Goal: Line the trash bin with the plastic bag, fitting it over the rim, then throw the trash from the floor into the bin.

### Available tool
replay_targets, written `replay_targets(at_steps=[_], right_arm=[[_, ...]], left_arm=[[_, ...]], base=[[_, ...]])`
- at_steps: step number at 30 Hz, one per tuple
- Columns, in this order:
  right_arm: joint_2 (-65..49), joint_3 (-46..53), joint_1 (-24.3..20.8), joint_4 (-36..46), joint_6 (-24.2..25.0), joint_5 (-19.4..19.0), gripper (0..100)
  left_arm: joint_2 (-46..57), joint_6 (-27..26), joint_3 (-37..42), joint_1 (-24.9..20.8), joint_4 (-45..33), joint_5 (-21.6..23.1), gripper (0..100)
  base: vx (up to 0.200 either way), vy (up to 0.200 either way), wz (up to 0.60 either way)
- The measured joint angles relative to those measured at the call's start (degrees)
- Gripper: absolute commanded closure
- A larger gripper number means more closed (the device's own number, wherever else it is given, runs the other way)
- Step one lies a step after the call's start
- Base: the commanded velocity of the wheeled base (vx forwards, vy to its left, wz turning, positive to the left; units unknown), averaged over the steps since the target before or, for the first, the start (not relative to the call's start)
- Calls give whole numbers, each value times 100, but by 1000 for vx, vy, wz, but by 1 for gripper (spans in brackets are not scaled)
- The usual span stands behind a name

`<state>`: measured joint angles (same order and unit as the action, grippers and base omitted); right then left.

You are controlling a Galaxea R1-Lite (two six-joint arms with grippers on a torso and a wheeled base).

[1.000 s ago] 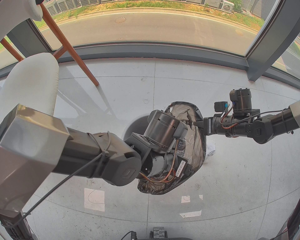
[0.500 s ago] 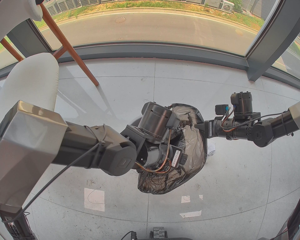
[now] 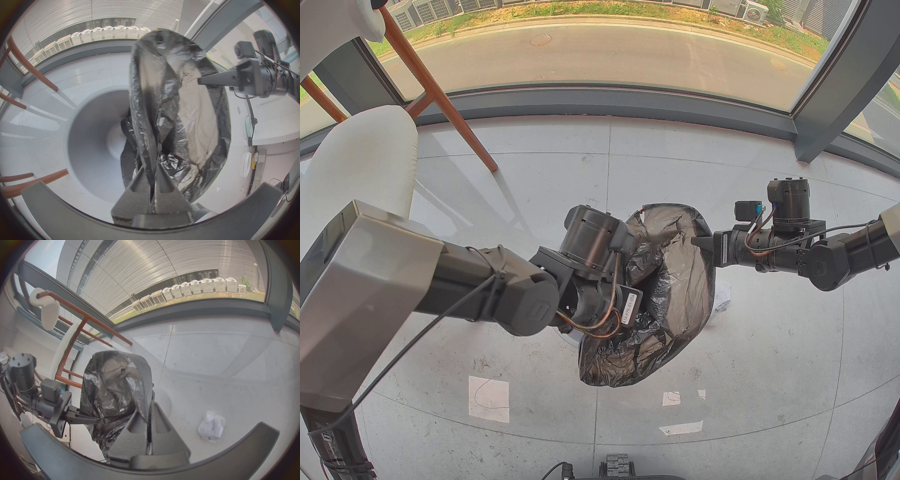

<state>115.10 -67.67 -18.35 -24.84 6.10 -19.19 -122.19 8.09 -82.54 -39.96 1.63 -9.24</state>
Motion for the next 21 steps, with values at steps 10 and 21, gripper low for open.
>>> replay_targets(at_steps=[10, 21], right_arm=[[80, -208, 52, -305, -11, -123, 100], [538, -482, 20, -841, -11, -134, 100]], left_arm=[[308, -9, -472, 788, -544, 21, 100], [758, 17, -588, 1442, -1208, 11, 100]], base=[[0, 0, 0], [0, 0, 0]])
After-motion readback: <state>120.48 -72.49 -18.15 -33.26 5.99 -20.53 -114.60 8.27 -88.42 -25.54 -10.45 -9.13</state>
